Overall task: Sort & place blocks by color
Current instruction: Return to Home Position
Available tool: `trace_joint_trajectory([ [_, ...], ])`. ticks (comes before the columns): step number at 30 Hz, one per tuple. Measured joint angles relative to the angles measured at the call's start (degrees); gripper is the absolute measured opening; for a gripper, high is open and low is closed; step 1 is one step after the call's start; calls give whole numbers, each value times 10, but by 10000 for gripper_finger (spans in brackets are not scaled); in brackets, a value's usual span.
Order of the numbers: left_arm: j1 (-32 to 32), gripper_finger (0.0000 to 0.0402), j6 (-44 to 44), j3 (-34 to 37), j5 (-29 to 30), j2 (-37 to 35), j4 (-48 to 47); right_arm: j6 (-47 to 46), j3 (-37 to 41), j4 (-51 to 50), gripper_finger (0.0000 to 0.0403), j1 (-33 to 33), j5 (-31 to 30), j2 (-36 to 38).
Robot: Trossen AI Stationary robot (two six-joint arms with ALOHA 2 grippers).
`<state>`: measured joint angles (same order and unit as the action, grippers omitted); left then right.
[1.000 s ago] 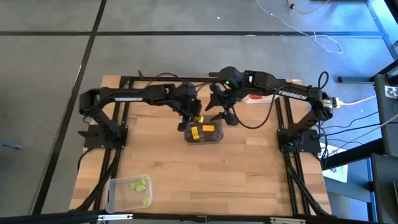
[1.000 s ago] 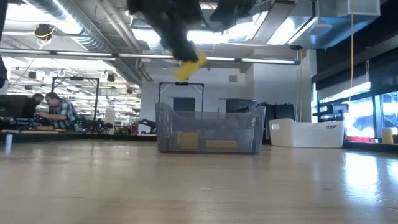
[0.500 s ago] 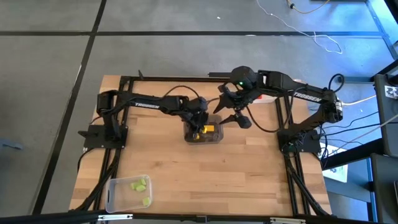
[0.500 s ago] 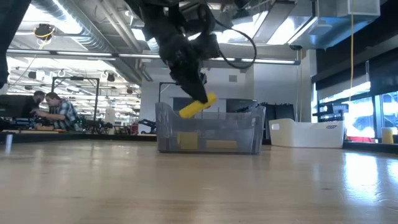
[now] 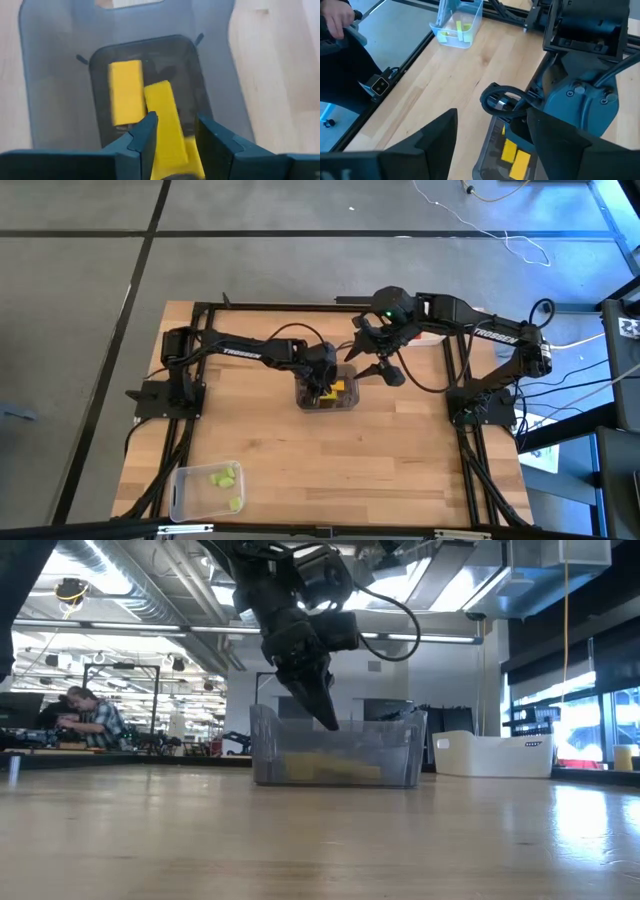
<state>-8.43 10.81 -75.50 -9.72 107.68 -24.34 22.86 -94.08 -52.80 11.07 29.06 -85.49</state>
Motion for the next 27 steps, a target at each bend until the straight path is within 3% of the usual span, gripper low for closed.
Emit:
trace_joint_trajectory([
  [7,0,102,-4,0,-29,-1,4,-1,0,1,242,0,2,1],
  [14,-17,87,11,-28,-76,-53,-52,-3,0,-26,242,0,8,44],
  [20,-39,12,45,-84,-6,-110,-164,-16,0,-71,242,-1,20,84],
  [27,-68,1,46,-135,39,-190,-257,-155,0,-66,242,-1,22,99],
])
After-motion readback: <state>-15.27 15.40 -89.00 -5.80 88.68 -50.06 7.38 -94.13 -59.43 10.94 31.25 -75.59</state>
